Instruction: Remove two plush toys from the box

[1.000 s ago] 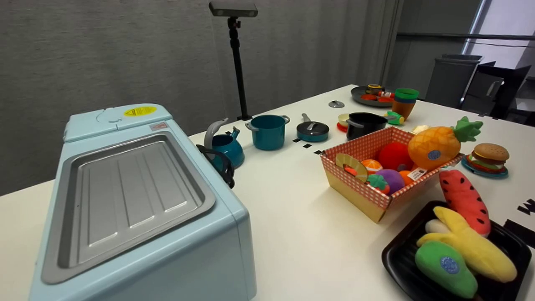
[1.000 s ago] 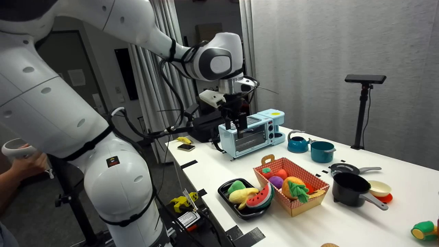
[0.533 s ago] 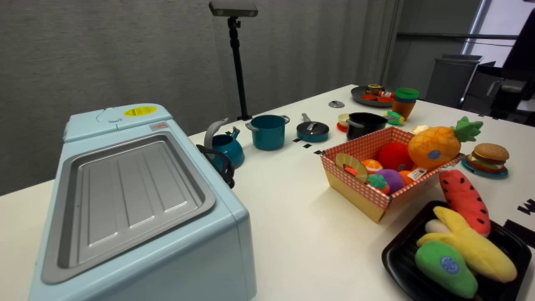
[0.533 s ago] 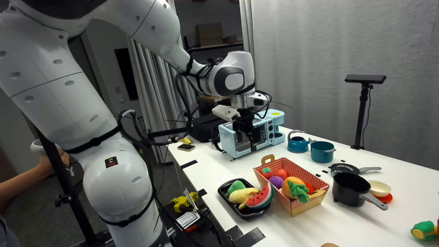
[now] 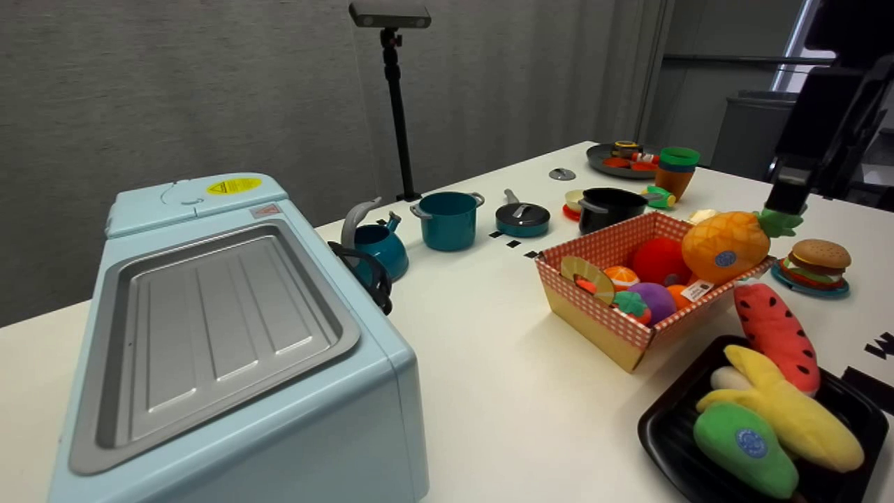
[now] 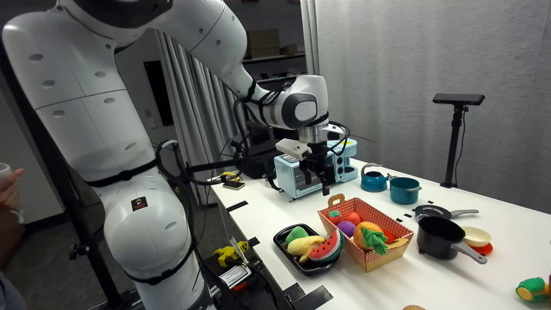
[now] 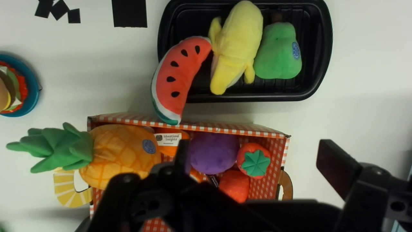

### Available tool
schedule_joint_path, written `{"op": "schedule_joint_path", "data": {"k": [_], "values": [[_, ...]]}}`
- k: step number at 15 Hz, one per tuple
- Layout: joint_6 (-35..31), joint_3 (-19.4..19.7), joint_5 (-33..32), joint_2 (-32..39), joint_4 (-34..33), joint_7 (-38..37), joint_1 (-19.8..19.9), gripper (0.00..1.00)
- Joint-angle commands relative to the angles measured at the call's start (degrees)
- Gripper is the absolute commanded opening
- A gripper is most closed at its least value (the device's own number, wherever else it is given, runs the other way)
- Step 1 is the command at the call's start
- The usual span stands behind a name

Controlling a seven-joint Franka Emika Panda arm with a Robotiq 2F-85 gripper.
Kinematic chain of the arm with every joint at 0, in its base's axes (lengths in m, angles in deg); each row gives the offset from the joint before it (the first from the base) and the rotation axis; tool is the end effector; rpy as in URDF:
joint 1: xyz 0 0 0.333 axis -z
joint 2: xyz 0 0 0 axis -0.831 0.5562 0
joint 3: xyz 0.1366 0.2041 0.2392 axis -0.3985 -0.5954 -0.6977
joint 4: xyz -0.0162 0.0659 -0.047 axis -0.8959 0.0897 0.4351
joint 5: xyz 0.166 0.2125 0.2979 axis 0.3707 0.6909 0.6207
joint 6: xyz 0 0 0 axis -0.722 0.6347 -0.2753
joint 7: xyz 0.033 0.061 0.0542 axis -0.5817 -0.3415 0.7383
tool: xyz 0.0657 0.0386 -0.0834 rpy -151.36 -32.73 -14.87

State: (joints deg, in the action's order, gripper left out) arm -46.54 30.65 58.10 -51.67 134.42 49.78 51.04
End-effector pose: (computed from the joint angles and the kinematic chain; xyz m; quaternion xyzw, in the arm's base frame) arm 0.4590 0.0976 0.3459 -0.9997 0.0166 -0.0001 0.0175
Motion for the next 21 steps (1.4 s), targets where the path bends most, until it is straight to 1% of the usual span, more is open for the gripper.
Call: {"op": "schedule_joint_path", "data": {"k": [1,4,7,17,18,21], "values": [[0.1,0.2,0.0,0.0,-0.1,0.0,-0.1,1.0],[0.1,0.2,0.0,0.0,-0.2,0.0,-0.1,1.0],[-2.9,0.5,-0.5,2.5,-0.6,1.5,0.1,1.0],[-12.4,2.1,-0.7,16.2,-6.9,6.6,0.7,1.0],[-12.6,2.3,-0.6,17.5,-7.8,7.2,0.8,1.0],[-10.9,2.0,2.0,21.3,-11.0,12.8,2.1,1.0]]}}
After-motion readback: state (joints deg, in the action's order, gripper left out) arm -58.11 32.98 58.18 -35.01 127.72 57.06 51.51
